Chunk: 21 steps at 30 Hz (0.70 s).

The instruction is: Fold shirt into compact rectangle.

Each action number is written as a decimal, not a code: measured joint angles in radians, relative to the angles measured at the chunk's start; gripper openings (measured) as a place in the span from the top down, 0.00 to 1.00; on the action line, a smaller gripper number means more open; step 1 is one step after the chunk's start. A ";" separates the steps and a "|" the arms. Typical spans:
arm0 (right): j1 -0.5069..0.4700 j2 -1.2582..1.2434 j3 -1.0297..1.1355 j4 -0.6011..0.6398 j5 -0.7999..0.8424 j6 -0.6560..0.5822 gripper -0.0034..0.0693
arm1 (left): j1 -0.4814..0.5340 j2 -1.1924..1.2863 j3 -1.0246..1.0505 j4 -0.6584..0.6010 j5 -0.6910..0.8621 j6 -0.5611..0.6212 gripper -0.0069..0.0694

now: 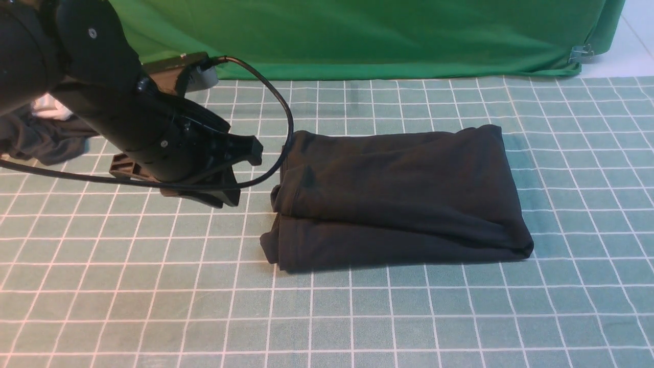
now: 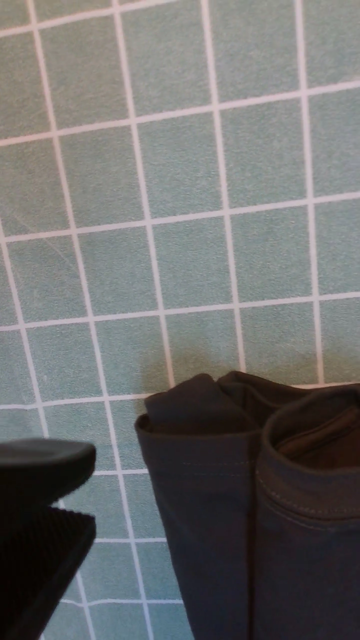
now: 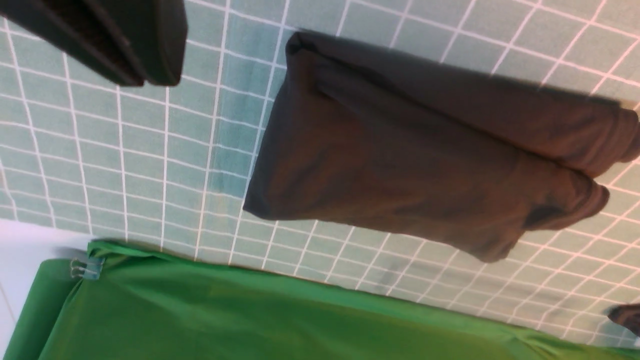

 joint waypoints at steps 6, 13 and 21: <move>0.000 0.000 0.000 0.000 -0.034 0.009 0.88 | 0.000 0.000 0.000 -0.030 -0.035 0.005 0.90; 0.000 0.000 0.000 0.000 -0.042 0.031 0.86 | 0.000 0.007 0.000 -0.033 -0.036 0.005 0.90; 0.000 0.000 0.000 0.000 0.089 0.015 0.85 | 0.000 0.000 0.000 -0.033 -0.068 0.024 0.89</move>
